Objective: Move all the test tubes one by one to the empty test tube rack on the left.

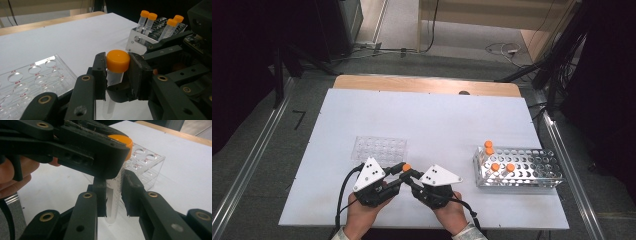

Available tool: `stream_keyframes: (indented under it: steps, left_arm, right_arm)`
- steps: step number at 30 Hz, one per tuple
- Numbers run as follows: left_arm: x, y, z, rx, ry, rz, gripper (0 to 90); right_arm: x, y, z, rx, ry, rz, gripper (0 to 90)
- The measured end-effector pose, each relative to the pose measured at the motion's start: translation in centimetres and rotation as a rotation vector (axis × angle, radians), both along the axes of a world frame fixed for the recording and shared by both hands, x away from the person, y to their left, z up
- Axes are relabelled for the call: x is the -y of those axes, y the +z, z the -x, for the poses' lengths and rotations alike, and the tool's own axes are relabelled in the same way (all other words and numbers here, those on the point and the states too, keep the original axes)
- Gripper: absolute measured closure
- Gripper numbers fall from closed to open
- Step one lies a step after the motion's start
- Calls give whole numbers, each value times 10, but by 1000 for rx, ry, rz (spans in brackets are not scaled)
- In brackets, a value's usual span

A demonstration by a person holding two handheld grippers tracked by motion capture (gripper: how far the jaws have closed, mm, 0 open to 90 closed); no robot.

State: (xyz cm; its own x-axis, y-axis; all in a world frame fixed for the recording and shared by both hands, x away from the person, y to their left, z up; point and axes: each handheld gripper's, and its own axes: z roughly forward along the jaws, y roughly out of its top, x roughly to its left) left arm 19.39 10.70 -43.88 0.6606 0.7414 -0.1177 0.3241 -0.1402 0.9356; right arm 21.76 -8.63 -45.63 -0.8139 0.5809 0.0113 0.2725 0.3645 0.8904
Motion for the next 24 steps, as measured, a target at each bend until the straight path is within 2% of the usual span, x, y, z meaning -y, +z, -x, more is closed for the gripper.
stream_keyframes:
  steps: [8,15,17,20,24]
  left_arm:
    - [1,0,1,1,1,4,700]
    - [-2,2,2,10,0,14,704]
    - [-3,3,1,10,2,19,704]
    - [-7,5,1,12,12,23,705]
    - [-13,8,0,13,23,39,705]
  right_arm:
    - [1,1,0,1,2,-1,722]
    - [3,2,1,2,8,-21,704]
    - [4,2,0,-4,13,-29,627]
    - [6,2,-1,-25,5,-28,423]
    - [13,0,-3,-38,-7,-32,285]
